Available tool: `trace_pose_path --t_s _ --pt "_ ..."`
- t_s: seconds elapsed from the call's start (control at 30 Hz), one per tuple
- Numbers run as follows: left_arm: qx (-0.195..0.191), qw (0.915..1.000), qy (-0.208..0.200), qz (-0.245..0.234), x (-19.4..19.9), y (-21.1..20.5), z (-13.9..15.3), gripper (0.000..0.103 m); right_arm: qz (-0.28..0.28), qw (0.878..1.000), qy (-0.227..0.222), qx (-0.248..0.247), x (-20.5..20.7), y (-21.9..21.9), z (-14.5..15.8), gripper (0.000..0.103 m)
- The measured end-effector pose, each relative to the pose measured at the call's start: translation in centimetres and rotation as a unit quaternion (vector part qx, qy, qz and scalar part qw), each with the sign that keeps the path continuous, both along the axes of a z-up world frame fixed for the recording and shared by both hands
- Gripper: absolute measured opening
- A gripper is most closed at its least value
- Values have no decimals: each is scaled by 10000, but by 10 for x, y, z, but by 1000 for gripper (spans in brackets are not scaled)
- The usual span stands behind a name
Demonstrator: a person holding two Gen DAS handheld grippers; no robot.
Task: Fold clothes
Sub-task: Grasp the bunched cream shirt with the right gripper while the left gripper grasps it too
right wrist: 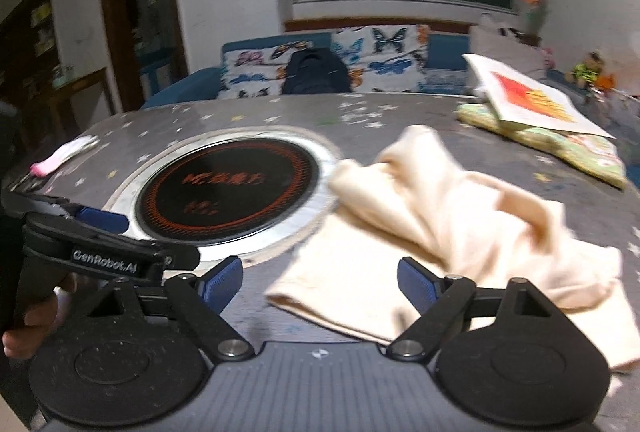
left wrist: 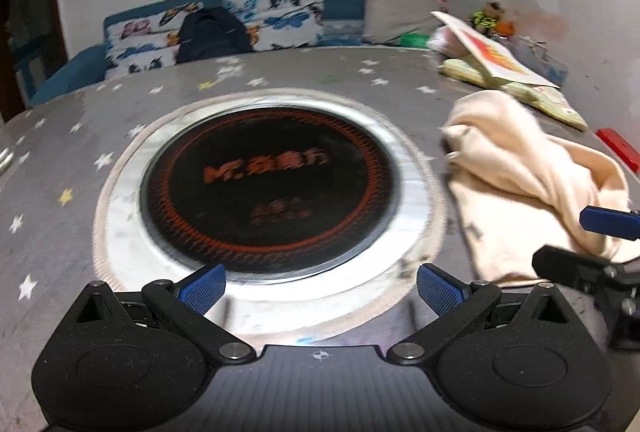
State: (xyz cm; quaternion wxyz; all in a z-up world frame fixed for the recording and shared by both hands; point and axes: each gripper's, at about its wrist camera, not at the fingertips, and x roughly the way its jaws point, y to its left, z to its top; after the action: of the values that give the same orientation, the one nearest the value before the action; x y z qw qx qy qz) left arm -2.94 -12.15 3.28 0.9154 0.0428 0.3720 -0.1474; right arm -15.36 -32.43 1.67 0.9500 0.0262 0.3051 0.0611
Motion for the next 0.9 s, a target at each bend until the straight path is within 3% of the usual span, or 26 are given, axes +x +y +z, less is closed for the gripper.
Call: trace_pose_path --t_s 0.4,0.57,0.63,0.77,0.9 --pt "-27 9994 -52 -328 8 -32 16 103 -780 9969 -102 -72 1 -49 8 65" --pt "-116 9990 -71 -423 9 -36 23 103 -871 9962 91 30 16 -61 -1 51" --pt "-173 9988 -74 -456 9 -35 25 103 -920 9956 185 82 24 -65 -5 50" --pt "-258 9984 -82 -492 10 -32 29 103 -904 9954 234 232 30 -70 -11 26" --pt "-287 9983 -137 -480 12 -30 34 103 -781 9967 12 226 21 -69 -8 9"
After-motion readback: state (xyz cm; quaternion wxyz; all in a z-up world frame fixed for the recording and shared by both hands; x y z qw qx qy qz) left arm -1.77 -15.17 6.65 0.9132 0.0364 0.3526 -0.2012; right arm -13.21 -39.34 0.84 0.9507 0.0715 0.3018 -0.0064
